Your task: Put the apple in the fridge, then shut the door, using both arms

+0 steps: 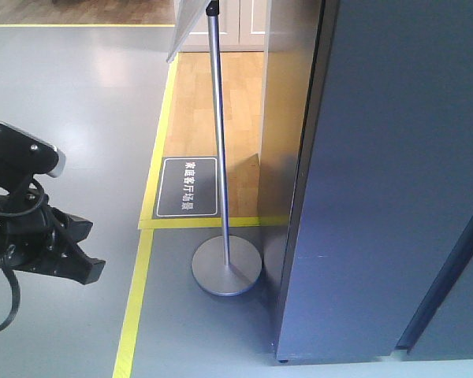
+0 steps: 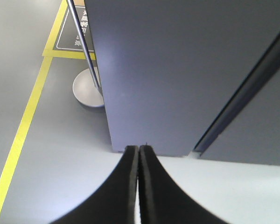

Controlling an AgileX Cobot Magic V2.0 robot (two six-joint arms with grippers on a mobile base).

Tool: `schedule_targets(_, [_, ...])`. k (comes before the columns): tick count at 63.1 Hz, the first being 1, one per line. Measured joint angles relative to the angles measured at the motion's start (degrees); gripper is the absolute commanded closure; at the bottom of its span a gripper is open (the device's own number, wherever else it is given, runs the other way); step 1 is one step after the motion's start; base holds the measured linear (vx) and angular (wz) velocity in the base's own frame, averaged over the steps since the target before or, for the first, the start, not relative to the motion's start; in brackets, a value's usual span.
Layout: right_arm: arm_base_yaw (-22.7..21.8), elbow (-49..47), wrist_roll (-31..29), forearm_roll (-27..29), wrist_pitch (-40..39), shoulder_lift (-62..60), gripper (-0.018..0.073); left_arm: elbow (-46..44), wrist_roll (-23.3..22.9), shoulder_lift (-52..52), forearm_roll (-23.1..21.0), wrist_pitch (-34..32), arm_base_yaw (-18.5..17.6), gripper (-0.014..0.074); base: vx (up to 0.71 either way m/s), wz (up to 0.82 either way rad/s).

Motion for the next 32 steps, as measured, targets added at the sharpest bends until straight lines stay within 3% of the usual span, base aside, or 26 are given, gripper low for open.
schedule_targets(15, [0.0, 5.2, 1.7, -0.8, 6.5, -9.9, 0.0564, 0.0, 0.0, 0.0, 0.0, 0.0, 0.0, 0.0603, 0.00, 0.00])
schedule_targets(32, [0.0, 6.2, 1.7, -0.8, 8.1, -14.9, 0.0564, 0.0, 0.0, 0.0, 0.0, 0.0, 0.0, 0.0603, 0.00, 0.00])
